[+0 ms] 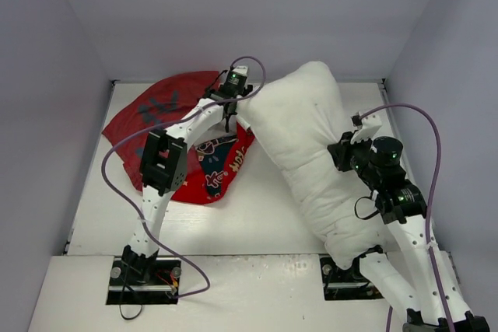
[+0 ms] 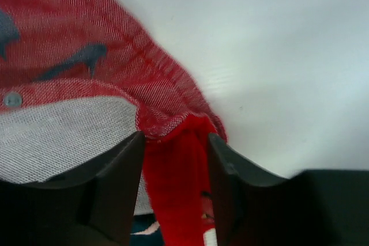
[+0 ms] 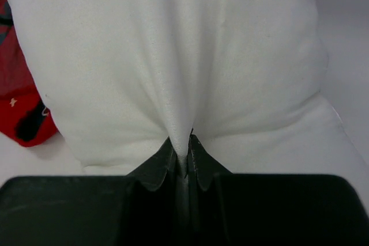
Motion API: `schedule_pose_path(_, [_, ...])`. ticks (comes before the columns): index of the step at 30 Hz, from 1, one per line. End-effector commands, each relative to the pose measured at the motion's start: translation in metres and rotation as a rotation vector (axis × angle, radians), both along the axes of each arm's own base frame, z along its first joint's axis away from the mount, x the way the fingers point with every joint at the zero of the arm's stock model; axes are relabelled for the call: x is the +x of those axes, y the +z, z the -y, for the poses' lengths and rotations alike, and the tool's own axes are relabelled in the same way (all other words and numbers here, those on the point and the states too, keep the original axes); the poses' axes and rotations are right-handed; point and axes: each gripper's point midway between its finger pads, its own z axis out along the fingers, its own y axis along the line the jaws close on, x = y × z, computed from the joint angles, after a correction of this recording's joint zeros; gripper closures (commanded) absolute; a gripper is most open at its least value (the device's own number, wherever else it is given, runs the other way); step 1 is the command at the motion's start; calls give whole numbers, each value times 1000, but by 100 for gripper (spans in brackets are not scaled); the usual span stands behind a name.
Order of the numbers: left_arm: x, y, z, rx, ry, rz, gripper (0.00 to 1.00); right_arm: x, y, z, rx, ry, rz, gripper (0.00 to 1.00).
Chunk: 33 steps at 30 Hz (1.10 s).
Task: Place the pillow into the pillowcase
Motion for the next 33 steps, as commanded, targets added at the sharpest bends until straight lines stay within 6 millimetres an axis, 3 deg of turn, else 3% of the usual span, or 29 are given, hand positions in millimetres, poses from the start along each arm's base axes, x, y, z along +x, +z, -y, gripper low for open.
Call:
schedule_pose_path(1, [7,51,-8,-32,-19,70,55,-19,10,-30,34,208,42,100])
schedule_pose_path(4, [4,67,-46,-25,50,77,44,-24,15,-33,22,249,74,100])
schedule_pose_path(5, [2,85,-64,-28,101,100,43,-26,16,-36,14,280,82,100])
schedule_pose_path(8, [-1,87,-130,30,247,87,43,-28,12,-47,15,356,64,100])
schedule_pose_path(9, [-10,87,-154,52,291,67,43,-32,13,-56,28,423,61,100])
schedule_pose_path(11, [-24,82,-171,68,323,32,43,-31,6,-64,40,470,22,100])
schedule_pose_path(12, [-35,87,-176,69,324,27,43,-31,9,-67,41,493,27,100])
schedule_pose_path(13, [-50,66,-179,95,321,-25,43,-29,10,-68,38,493,26,100])
schedule_pose_path(15, [-71,57,-183,85,346,-63,44,-25,13,-68,28,486,33,100])
schedule_pose_path(16, [-88,29,-187,105,355,-133,44,-24,17,-68,21,486,47,100])
schedule_pose_path(21, [-130,-29,-178,30,406,-314,49,-15,13,-67,6,479,27,100])
schedule_pose_path(22, [-141,-50,-170,46,397,-371,50,-10,11,-67,5,466,17,100])
schedule_pose_path(29, [-153,-76,-151,55,400,-442,52,-2,16,-64,1,424,23,100])
schedule_pose_path(33, [-165,-85,-154,57,432,-482,52,-2,22,-63,10,410,34,100])
